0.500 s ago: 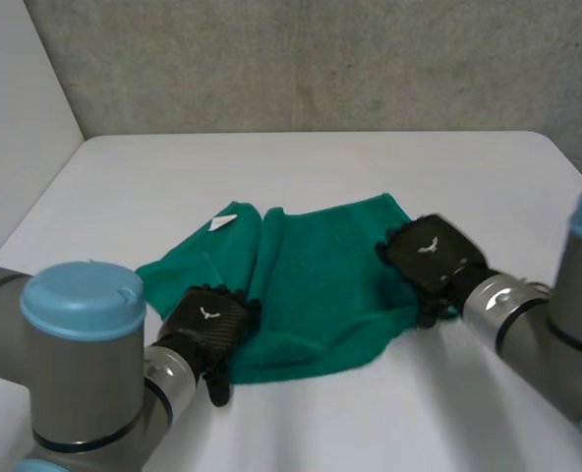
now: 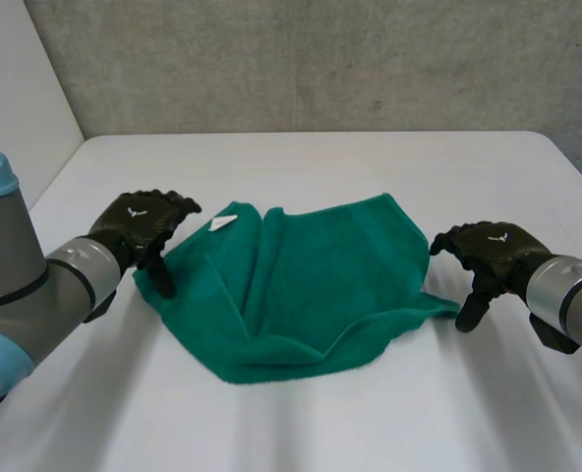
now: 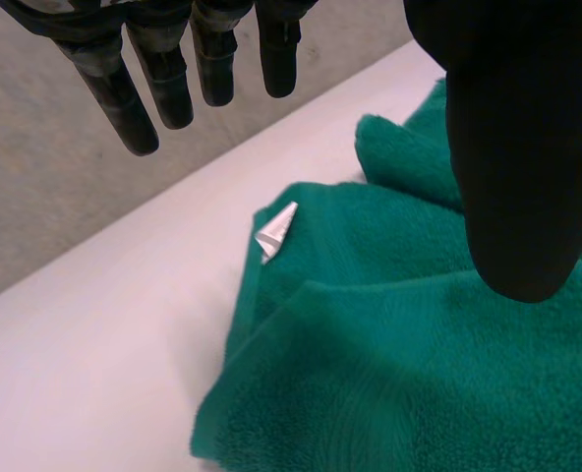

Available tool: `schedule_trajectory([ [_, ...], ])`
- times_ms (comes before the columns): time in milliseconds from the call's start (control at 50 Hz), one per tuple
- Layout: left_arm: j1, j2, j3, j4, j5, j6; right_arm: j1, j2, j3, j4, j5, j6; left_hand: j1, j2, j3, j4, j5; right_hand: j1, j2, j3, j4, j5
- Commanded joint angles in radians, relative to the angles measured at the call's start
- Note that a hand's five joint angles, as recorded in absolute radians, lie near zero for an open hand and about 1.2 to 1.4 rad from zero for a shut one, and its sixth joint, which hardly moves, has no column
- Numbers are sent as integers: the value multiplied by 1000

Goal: Fold the towel.

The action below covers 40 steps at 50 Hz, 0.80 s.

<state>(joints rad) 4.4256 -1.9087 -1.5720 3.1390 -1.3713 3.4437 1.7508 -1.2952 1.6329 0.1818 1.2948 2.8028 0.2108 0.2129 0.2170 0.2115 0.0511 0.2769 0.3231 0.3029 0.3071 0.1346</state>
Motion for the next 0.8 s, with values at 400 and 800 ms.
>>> schedule_trajectory([
  [400, 46, -314, 210, -36, 143, 233, -13, 152, 76, -206, 1, 116, 361, 359, 355, 360, 346, 395, 349, 369, 365, 363],
  [800, 14, -319, 210, -34, 144, 232, 32, 278, 4, -252, -2, 153, 361, 359, 355, 360, 346, 785, 739, 759, 755, 752],
])
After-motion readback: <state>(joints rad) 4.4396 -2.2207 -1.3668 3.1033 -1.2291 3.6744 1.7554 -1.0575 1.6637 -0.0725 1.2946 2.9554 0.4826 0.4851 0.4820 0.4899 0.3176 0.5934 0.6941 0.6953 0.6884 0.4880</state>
